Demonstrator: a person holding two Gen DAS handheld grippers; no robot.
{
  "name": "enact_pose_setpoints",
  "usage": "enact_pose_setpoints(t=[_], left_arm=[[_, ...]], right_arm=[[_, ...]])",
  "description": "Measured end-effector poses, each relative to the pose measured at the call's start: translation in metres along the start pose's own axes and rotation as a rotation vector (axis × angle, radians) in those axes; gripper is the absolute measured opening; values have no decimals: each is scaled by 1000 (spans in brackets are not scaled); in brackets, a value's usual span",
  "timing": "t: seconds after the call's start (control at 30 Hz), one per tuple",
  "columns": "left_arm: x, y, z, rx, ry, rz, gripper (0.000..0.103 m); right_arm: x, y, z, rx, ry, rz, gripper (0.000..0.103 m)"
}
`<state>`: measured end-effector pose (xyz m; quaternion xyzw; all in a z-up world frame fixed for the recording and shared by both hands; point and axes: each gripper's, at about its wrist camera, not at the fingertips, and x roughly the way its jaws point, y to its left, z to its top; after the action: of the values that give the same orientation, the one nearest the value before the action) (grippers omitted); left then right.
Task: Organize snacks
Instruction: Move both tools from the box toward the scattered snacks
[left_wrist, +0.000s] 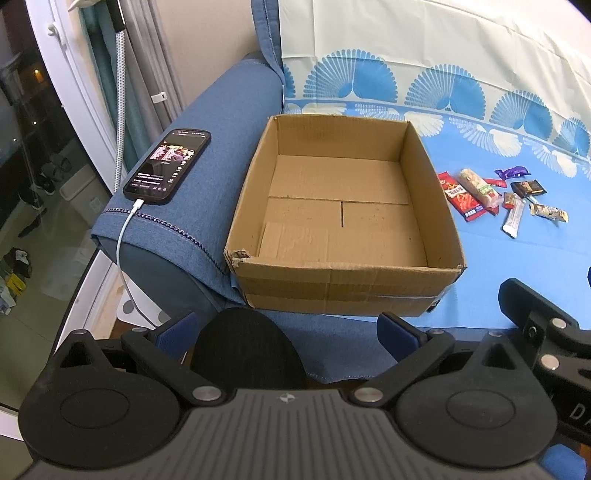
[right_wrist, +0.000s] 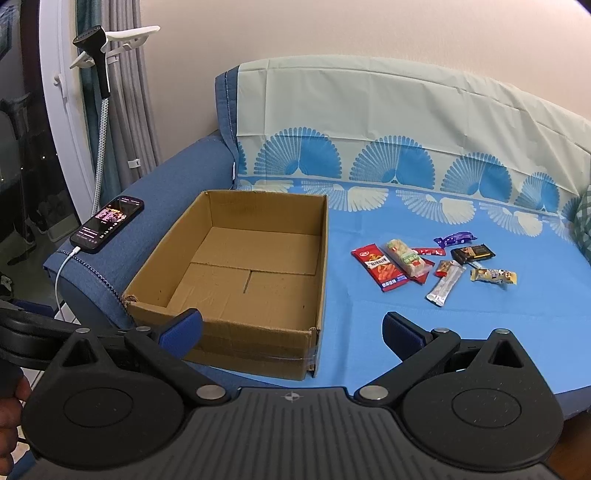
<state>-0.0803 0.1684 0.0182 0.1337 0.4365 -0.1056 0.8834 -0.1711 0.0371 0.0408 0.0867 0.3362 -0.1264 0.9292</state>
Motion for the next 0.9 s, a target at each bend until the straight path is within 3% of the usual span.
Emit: enact_pose_setpoints(t=[0.73,0.9], left_arm=[[20,-31,14,74,60,34,103],[19,-49,31,79,78,-23,103]], right_arm=[[26,-32,-4,87,50,-8,103],[30,-59,-2,163,38,-18,103]])
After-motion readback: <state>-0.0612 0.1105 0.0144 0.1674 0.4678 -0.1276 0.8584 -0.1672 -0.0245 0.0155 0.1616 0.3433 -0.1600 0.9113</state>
